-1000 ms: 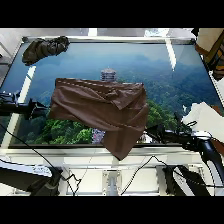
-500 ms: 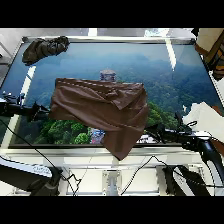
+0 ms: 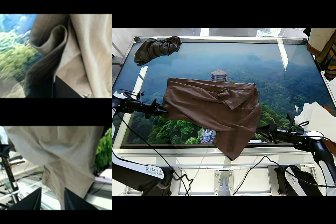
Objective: Fold the shirts.
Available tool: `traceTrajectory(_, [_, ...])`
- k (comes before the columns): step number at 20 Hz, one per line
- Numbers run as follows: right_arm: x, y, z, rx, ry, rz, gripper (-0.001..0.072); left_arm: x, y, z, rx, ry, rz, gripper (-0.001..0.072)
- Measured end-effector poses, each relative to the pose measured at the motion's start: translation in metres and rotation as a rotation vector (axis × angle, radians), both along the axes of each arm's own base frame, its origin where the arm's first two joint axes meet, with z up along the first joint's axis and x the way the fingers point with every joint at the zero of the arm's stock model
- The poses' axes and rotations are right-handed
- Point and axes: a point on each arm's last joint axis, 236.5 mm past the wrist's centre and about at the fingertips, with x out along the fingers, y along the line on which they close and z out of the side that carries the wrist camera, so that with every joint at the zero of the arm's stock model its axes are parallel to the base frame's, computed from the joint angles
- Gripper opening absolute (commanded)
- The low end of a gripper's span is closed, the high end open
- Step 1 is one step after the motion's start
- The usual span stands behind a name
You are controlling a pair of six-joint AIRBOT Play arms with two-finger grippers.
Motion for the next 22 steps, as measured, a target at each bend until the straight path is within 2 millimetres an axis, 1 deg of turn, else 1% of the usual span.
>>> traceTrajectory(1, [-0.006, -0.002, -0.006, -0.017, 0.036, 0.005, 0.0341, 0.0, -0.001, 0.0, 0.0, 0.002, 0.0, 0.0014])
traceTrajectory(4, [-0.026, -0.008, -0.023, -0.072, 0.146, 0.03, 0.0341, -0.001, -0.003, 0.0, -0.004, 0.009, 0.0, 0.0014])
traceTrajectory(7, [-0.034, -0.014, -0.032, -0.109, 0.197, 0.03, 0.034, -0.002, -0.004, 0.001, -0.008, 0.017, 0.003, 0.0013])
traceTrajectory(9, [-0.03, -0.018, -0.038, -0.125, 0.212, 0.003, 0.0341, -0.003, -0.005, 0.001, -0.013, 0.023, 0.002, 0.0014])
traceTrajectory(11, [-0.027, -0.019, -0.044, -0.109, 0.235, -0.015, 0.0341, -0.004, -0.006, 0.002, -0.019, 0.029, 0.001, 0.0013])
traceTrajectory(13, [-0.021, -0.014, -0.048, -0.06, 0.246, -0.021, 0.0341, -0.004, -0.007, 0.002, -0.025, 0.029, 0.002, 0.0014])
traceTrajectory(17, [0.001, -0.002, -0.049, 0.069, 0.22, -0.056, 0.034, -0.003, -0.012, 0.006, -0.052, 0.023, 0.002, 0.0014])
traceTrajectory(20, [0.013, -0.001, -0.051, 0.113, 0.198, -0.084, 0.034, -0.002, -0.013, 0.008, -0.061, 0.018, 0.001, 0.0014])
traceTrajectory(22, [0.018, -0.003, -0.054, 0.112, 0.187, -0.101, 0.0339, -0.001, -0.015, 0.009, -0.068, 0.015, 0.001, 0.0014])
